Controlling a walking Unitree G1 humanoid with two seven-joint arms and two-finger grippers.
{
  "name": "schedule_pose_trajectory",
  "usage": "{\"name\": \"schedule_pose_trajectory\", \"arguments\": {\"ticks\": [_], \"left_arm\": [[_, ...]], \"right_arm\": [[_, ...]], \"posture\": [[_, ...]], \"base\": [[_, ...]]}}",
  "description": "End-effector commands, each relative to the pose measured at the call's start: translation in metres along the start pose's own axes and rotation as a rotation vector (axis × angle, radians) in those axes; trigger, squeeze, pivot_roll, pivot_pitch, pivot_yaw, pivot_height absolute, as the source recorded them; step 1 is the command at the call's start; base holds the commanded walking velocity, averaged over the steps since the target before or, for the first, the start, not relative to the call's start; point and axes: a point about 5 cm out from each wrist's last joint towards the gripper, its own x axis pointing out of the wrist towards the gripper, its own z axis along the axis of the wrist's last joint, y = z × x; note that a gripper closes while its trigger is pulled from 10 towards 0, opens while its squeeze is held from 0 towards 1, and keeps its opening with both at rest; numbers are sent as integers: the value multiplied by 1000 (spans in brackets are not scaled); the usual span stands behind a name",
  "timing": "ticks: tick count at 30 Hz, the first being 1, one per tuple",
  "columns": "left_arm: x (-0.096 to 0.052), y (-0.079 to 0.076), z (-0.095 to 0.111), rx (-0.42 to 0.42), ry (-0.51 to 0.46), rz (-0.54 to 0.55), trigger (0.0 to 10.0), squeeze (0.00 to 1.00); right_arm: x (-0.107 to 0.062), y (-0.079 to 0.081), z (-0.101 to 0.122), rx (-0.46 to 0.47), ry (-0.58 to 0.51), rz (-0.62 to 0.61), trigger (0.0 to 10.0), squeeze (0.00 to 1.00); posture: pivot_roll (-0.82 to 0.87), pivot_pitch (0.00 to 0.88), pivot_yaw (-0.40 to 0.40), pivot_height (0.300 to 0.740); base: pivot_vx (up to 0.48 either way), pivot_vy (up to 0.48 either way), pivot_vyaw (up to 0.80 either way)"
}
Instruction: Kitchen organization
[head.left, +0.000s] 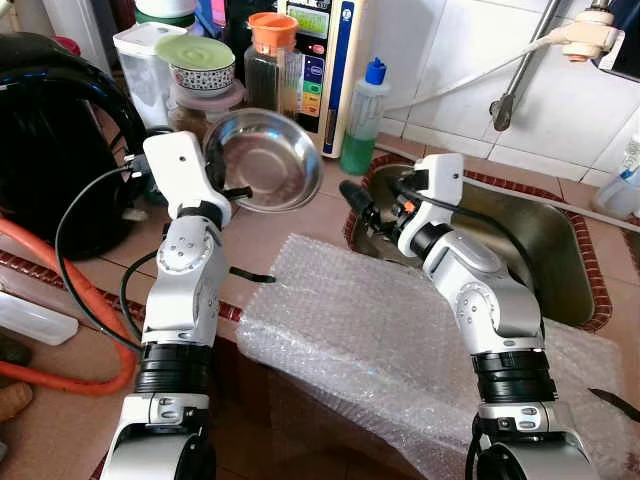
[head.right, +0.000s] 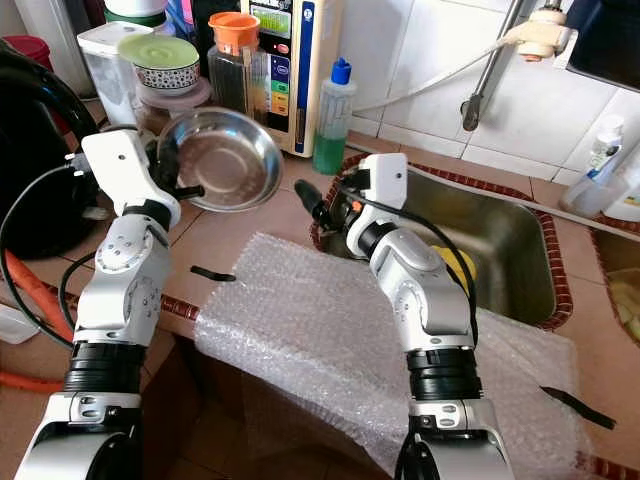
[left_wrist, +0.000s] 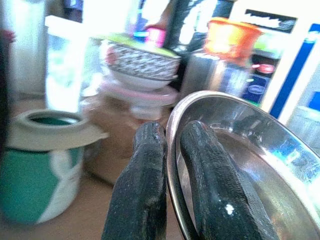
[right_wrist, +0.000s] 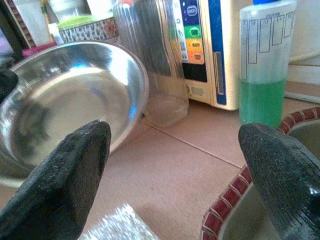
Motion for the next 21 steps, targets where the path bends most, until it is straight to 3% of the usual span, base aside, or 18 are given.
{"name": "schedule_pose_trajectory", "arguments": {"ticks": [1,8,13,14,15,16,17,21], "left_arm": [[2,-15,10,22,-51,-70,0,0],[-3,-27,5,1,-44,-116,0,0],[-7,-39,9,-7,-67,-155,0,0],[-7,-40,9,-9,-67,-156,0,0],[-8,-41,10,-14,-68,-159,0,0],[-8,-41,10,-16,-69,-161,0,0],[-8,-42,10,-17,-70,-161,0,0],[-8,-43,13,-25,-75,-168,0,0]], "right_arm": [[3,2,11,62,-55,7,10000,0],[5,11,14,98,-65,53,10000,0],[9,6,5,124,-20,-16,10000,0],[10,6,5,130,-20,-15,7569,0],[11,6,5,140,-20,-21,1137,0],[12,6,5,142,-18,-28,1137,0],[13,6,5,147,-15,-36,0,0],[15,1,5,163,-15,-79,0,0]], "posture": [[133,0,-68,740],[127,0,-67,740],[132,0,-71,740],[134,0,-70,740],[133,0,-71,740],[133,0,-71,740],[133,0,-71,740],[134,0,-71,740]], "base": [[0,0,0],[0,0,0],[0,0,0],[0,0,0],[0,0,0],[0,0,0],[0,0,0],[0,0,0]]}}
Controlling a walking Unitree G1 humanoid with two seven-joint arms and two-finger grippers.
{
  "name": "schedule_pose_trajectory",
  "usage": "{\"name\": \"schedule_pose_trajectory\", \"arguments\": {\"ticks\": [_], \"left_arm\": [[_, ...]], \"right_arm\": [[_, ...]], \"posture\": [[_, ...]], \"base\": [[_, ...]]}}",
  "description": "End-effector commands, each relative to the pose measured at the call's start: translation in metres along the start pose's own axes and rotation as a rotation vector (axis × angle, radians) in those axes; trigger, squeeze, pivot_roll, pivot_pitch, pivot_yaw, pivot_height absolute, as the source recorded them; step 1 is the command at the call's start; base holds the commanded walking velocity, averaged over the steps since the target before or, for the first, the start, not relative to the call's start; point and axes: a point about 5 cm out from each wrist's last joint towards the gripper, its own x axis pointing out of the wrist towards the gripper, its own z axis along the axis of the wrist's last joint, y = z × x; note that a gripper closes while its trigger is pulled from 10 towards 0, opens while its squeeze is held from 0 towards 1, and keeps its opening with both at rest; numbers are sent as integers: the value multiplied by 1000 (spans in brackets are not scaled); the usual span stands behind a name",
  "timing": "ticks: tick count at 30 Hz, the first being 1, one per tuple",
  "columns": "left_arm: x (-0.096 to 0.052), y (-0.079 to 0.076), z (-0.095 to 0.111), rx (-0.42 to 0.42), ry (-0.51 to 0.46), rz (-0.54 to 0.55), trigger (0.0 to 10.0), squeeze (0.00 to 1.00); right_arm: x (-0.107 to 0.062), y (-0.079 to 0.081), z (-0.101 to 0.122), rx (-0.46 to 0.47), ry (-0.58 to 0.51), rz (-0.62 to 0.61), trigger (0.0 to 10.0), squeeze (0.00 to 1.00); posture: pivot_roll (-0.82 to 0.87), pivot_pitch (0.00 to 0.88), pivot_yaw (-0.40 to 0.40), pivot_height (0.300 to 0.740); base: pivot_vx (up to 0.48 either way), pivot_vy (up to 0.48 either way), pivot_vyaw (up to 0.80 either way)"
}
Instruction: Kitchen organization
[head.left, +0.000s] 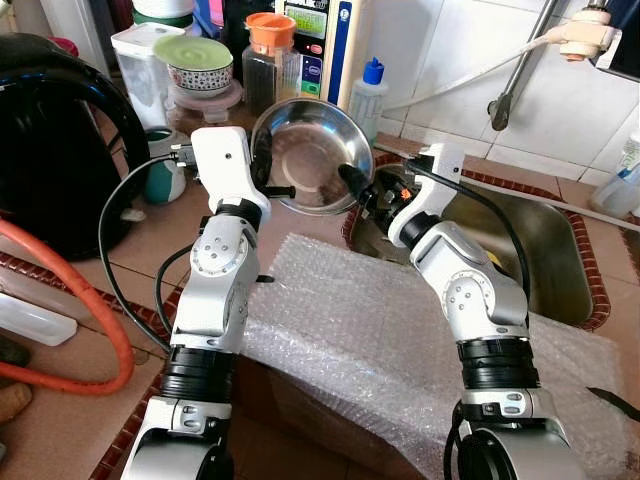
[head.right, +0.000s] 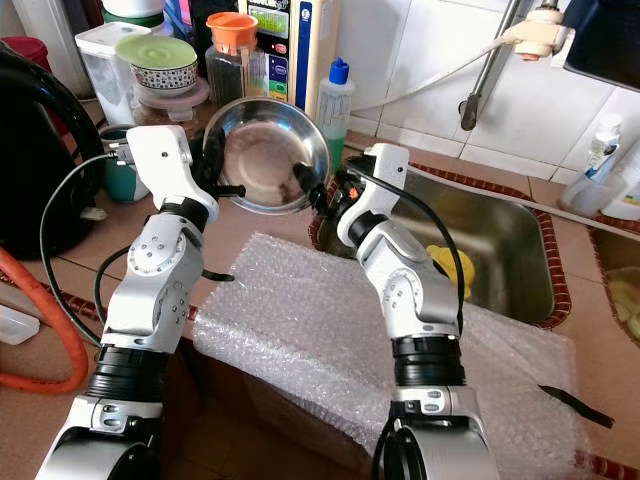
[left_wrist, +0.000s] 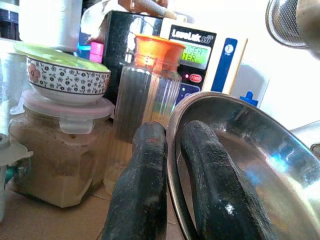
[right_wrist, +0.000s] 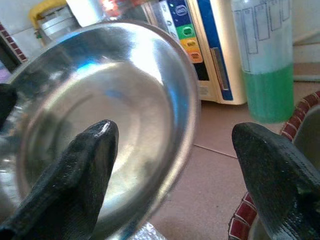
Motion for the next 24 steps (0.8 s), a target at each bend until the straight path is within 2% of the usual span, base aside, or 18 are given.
{"name": "schedule_pose_trajectory", "arguments": {"ticks": [1,9,15,24], "left_arm": [[0,-6,8,-7,-29,-24,0,0],[-1,-10,8,-19,-29,-47,0,0],[-3,-12,6,-30,-22,-61,0,0],[-3,-19,5,-39,-22,-94,0,0]], "right_arm": [[2,-6,6,22,-18,-41,0,0],[8,-15,9,122,-24,-126,0,0],[11,-19,7,145,-8,-149,0,0],[18,1,0,190,64,10,0,0]], "posture": [[133,0,-71,740],[135,0,-71,740],[137,0,-72,740],[138,0,-71,740]], "base": [[0,0,0],[0,0,0],[0,0,0],[0,0,0]]}}
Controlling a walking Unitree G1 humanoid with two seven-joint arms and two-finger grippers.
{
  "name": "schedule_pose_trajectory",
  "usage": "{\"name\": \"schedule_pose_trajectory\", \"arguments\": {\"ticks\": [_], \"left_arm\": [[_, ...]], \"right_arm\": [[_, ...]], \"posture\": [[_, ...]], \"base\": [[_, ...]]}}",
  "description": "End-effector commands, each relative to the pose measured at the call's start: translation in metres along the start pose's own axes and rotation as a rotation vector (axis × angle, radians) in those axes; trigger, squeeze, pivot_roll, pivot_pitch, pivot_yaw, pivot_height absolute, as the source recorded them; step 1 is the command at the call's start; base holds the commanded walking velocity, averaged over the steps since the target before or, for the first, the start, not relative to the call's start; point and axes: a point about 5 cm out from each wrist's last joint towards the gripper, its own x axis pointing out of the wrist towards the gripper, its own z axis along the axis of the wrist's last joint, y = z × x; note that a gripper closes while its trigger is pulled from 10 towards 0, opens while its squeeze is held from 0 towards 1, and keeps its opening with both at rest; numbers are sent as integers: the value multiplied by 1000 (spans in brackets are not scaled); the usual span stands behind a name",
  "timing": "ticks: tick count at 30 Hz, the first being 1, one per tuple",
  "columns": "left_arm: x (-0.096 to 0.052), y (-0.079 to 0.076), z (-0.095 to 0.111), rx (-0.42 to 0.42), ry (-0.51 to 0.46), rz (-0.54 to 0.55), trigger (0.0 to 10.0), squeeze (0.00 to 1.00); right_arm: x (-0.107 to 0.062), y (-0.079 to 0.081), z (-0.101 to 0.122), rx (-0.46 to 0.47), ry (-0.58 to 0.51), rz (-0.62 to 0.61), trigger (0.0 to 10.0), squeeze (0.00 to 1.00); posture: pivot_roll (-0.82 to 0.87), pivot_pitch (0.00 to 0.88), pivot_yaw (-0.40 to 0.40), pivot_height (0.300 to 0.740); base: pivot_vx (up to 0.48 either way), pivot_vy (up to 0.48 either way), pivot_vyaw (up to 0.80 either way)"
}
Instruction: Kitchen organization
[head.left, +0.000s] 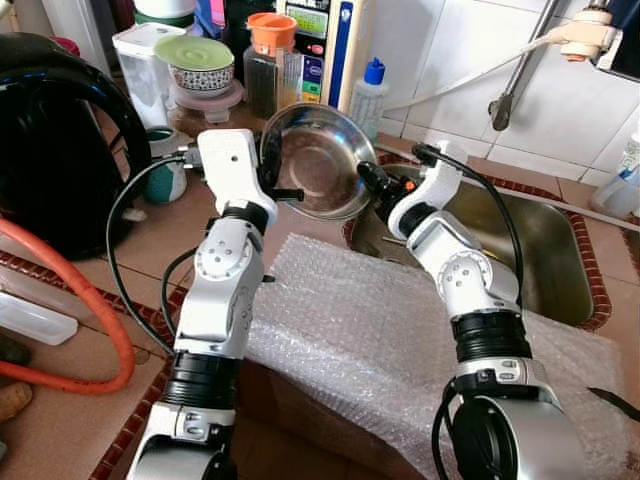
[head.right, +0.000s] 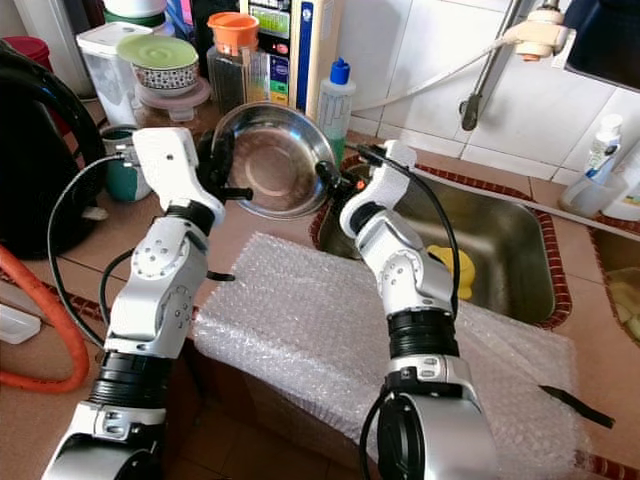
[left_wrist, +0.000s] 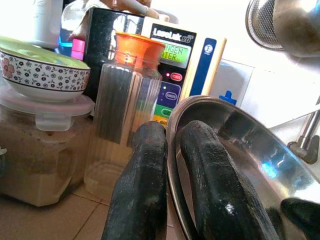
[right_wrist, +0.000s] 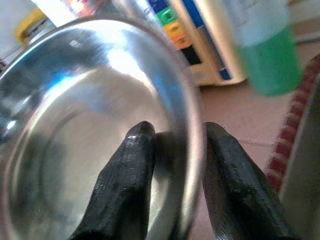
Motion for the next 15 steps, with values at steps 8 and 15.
{"name": "schedule_pose_trajectory", "arguments": {"ticks": [8,15], "left_arm": [[0,-7,6,4,-23,-41,0,0],[1,-5,6,14,-18,-33,0,0]], "right_arm": [[0,2,-1,-18,33,17,0,0],[-1,-4,6,-18,-1,-24,0,0]], "posture": [[138,0,-72,740],[137,0,-71,740]], "base": [[0,0,0],[0,0,0]]}}
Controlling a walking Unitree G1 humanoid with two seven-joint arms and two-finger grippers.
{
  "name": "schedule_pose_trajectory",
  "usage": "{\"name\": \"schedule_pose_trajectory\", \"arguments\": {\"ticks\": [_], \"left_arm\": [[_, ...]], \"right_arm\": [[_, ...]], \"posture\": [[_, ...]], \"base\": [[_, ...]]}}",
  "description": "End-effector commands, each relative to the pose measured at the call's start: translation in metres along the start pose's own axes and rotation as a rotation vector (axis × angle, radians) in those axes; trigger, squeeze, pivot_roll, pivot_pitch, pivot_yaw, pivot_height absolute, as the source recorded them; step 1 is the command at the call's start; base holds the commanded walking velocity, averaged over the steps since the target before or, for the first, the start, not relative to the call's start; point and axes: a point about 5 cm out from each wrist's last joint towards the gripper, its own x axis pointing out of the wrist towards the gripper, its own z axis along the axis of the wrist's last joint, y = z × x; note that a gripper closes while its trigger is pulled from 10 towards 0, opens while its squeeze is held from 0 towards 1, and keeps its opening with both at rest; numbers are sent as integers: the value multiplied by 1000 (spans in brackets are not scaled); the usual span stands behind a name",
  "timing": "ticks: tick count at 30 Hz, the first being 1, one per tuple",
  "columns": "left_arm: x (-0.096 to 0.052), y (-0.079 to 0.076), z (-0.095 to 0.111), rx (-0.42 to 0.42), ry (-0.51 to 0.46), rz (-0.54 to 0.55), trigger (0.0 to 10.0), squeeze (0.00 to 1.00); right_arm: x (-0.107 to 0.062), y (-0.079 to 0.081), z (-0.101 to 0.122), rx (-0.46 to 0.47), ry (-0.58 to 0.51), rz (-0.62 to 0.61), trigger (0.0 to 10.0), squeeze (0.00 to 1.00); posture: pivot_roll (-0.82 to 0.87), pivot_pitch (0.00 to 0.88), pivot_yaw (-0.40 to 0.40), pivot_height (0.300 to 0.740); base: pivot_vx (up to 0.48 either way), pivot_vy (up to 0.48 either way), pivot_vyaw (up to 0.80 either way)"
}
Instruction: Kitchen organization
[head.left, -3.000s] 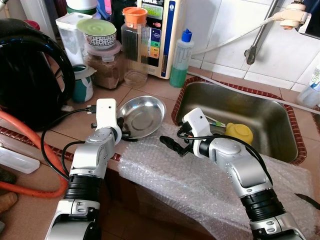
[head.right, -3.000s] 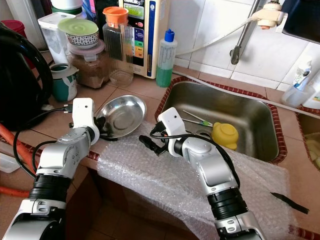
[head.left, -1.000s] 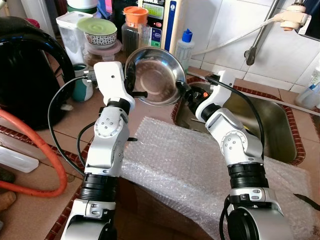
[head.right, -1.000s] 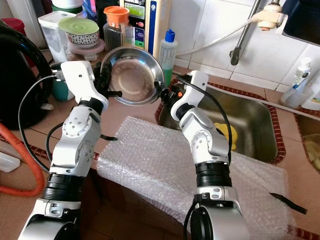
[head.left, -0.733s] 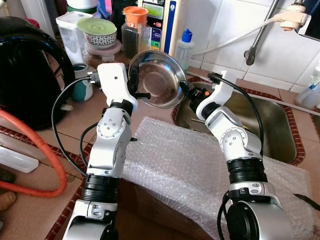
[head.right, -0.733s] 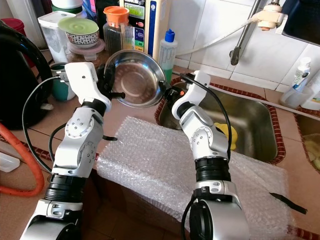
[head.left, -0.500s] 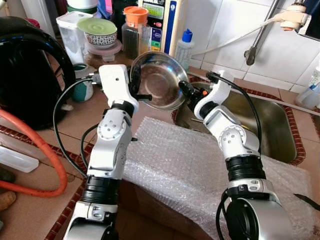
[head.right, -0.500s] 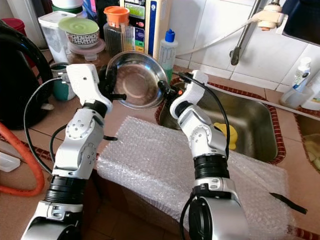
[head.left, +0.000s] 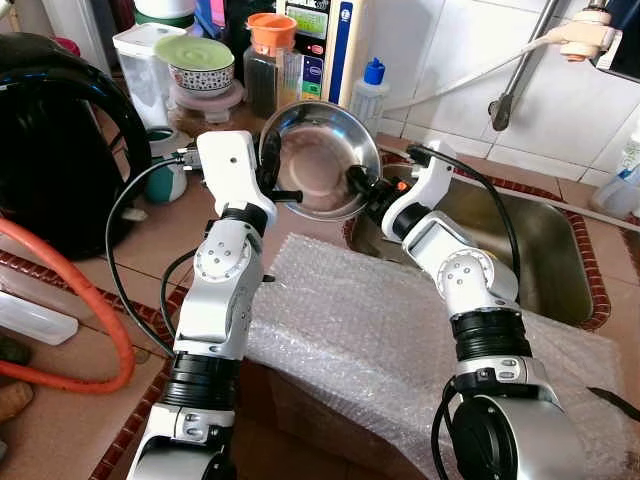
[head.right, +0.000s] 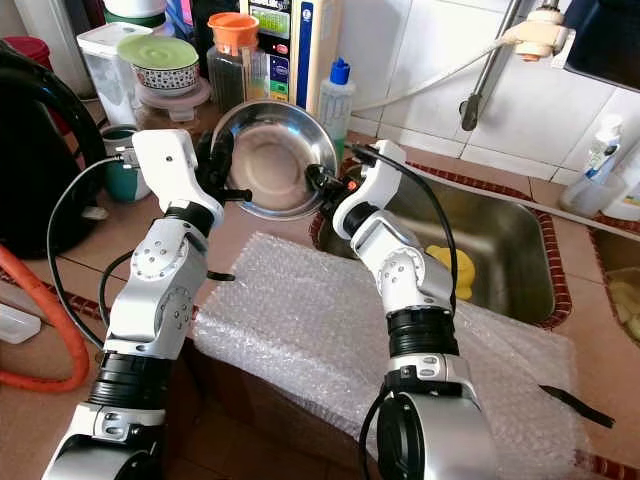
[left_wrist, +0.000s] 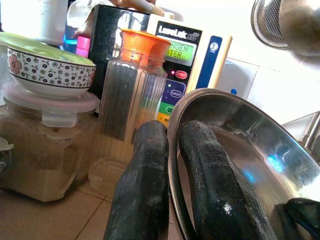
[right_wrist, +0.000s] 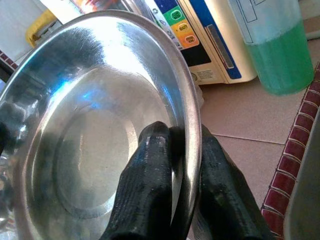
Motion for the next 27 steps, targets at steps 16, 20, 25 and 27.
{"name": "schedule_pose_trajectory", "arguments": {"ticks": [16,20,25,27], "left_arm": [[-6,-16,-11,-50,76,-123,10000,1000],[-8,-19,-13,-75,92,-137,10000,1000],[-8,-19,-14,-73,100,-143,10000,1000],[-8,-18,-14,-73,102,-143,10000,1000]], "right_arm": [[-1,-13,7,-11,-48,-142,0,0],[-4,-27,11,-3,-84,-240,0,0],[-7,-38,15,-11,-110,-315,0,0],[-7,-39,15,-12,-110,-324,0,0]], "posture": [[140,0,-69,740],[139,0,-67,740],[139,0,-65,740],[141,0,-64,740]], "base": [[0,0,0],[0,0,0],[0,0,0],[0,0,0]]}}
